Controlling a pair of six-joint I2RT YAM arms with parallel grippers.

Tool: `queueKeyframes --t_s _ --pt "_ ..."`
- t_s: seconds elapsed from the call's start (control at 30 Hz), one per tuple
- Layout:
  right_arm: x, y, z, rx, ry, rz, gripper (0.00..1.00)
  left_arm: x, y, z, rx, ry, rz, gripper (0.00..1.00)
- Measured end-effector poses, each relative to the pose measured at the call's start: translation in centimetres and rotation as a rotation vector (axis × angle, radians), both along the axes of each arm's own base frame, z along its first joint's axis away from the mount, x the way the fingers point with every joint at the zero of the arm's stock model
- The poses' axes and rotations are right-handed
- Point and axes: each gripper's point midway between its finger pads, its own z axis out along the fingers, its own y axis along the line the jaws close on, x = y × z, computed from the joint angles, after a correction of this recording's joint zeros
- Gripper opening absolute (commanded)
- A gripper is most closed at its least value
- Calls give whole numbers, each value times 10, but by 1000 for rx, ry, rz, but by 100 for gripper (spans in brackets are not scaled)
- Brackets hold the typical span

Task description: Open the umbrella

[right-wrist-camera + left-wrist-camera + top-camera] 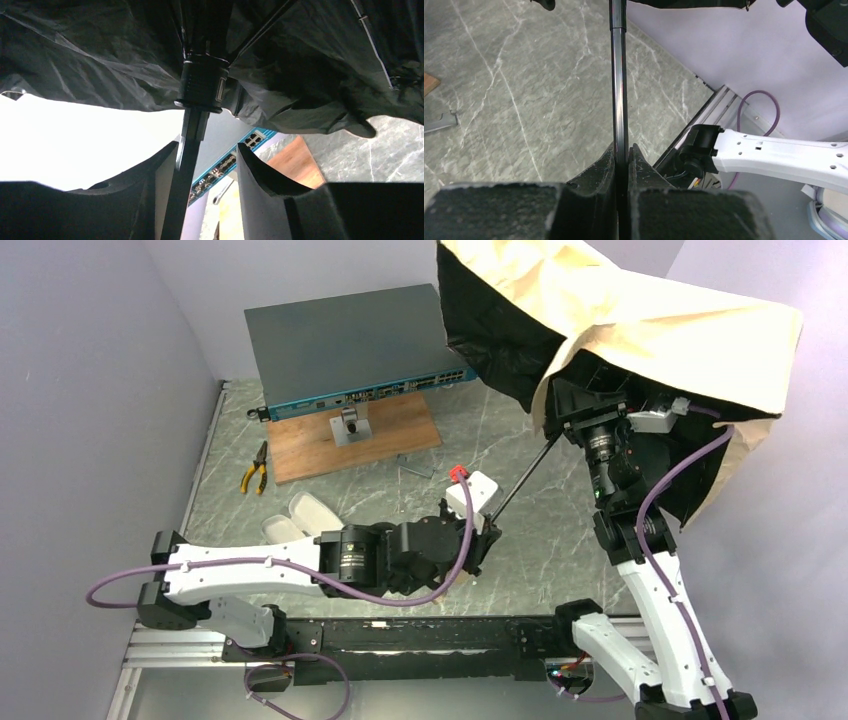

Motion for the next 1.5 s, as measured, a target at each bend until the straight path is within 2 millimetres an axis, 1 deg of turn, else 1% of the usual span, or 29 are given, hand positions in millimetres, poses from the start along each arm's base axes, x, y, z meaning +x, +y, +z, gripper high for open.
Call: queueKeyframes --t_s 0.03,0.07,0.13,0.17,0.27,0.33,0.37,0.43,0.53,0.57,0.6,0.63,0.7,0.83,0.93,1.03,1.1,1.17,1.3,1.43,1.5 --pt "0 2 2 -16 0 5 27 0 2 0 -16 0 -3 0" --pt "1 5 7 -34 -5 10 22 -1 4 0 -34 0 -3 0" --pt "4 6 21 -66 -27 9 2 -2 8 4 -71 -2 -8 0" --pt "4 6 28 -76 -40 6 0 -4 10 6 -84 -2 -12 0" --pt "10 2 50 -100 -97 -22 0 -11 20 8 -107 0 -29 0" --pt "11 5 56 -114 -128 -12 0 -14 24 9 -113 3 -32 0" --pt "11 6 58 -121 -137 -7 0 -15 24 9 -114 4 -33 4" --pt "11 12 60 -142 -156 27 0 -15 24 8 -109 3 -33 14" --pt "12 22 60 -166 -170 92 0 -16 22 6 -66 0 -44 58" --pt "12 25 59 -174 -172 114 0 -16 20 7 -52 -2 -58 69" --pt "11 30 58 -181 -172 146 0 -17 16 8 -44 0 -72 78" --pt "10 35 57 -184 -172 170 0 -17 13 9 -38 -5 -86 83" --pt "3 46 55 -190 -179 234 0 -15 8 10 -30 -6 -111 86" --pt "-17 63 53 -169 -193 333 0 -5 5 7 -23 8 -146 82" --pt "-35 73 55 -136 -211 393 0 11 3 8 -39 25 -155 79" --pt "-50 81 60 -123 -235 436 0 22 -2 8 -56 36 -174 71" --pt "-58 85 65 -129 -252 460 0 25 -7 7 -56 45 -199 66" --pt "-62 88 71 -143 -263 484 0 23 -13 7 -59 49 -235 62" --pt "-72 100 88 -184 -308 565 0 11 -22 15 -89 43 -330 45" --pt "-83 112 92 -200 -336 654 0 -4 -22 21 -119 35 -428 32" --pt "-87 118 90 -205 -341 703 0 -9 -18 21 -137 42 -468 17"
